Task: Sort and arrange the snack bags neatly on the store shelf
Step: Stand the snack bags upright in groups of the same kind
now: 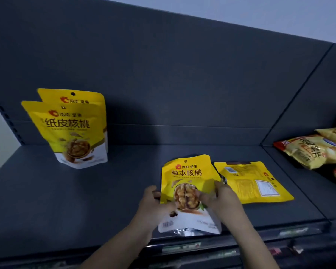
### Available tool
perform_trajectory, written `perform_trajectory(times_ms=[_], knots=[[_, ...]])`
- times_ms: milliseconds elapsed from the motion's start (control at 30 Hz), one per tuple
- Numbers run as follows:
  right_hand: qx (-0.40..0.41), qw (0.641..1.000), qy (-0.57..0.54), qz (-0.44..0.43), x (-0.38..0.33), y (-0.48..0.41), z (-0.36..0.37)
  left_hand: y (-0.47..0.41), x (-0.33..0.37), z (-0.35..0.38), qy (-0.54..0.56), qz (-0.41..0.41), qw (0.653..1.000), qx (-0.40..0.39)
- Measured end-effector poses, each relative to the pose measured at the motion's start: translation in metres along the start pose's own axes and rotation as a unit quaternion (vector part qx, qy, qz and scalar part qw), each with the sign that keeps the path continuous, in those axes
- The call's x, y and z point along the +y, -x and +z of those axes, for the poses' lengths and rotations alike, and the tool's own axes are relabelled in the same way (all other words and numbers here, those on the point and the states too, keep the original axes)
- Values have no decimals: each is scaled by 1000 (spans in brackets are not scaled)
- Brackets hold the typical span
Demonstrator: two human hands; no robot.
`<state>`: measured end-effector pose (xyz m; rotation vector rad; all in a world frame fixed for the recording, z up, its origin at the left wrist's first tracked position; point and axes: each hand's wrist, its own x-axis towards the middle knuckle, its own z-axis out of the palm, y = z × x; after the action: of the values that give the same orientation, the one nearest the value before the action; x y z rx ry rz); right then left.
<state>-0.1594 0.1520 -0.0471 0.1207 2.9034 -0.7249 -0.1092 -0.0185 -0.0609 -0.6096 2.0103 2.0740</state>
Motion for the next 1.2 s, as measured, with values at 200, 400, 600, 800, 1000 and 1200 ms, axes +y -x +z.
perform_trajectory(times_ms=[200, 400, 600, 800, 1000, 1200], knots=[[-65, 971, -229, -13, -4, 0, -2, -9, 11, -7, 79, -28, 996, -36], [-132, 929, -297, -176, -48, 19, 2, 15, 13, -48, 10, 209, 978, 20], [-80, 897, -346, -261, -119, 23, 69, 21, 4, -136, -114, 315, 935, 113], [-41, 890, -342, -299, -182, 22, 131, 7, -9, -208, -229, 342, 882, 230], [-51, 895, -356, -264, -204, 0, 167, -29, -20, -248, -300, 324, 866, 234], [-3, 930, -290, -227, -211, -16, 185, -60, -32, -254, -354, 284, 842, 291]])
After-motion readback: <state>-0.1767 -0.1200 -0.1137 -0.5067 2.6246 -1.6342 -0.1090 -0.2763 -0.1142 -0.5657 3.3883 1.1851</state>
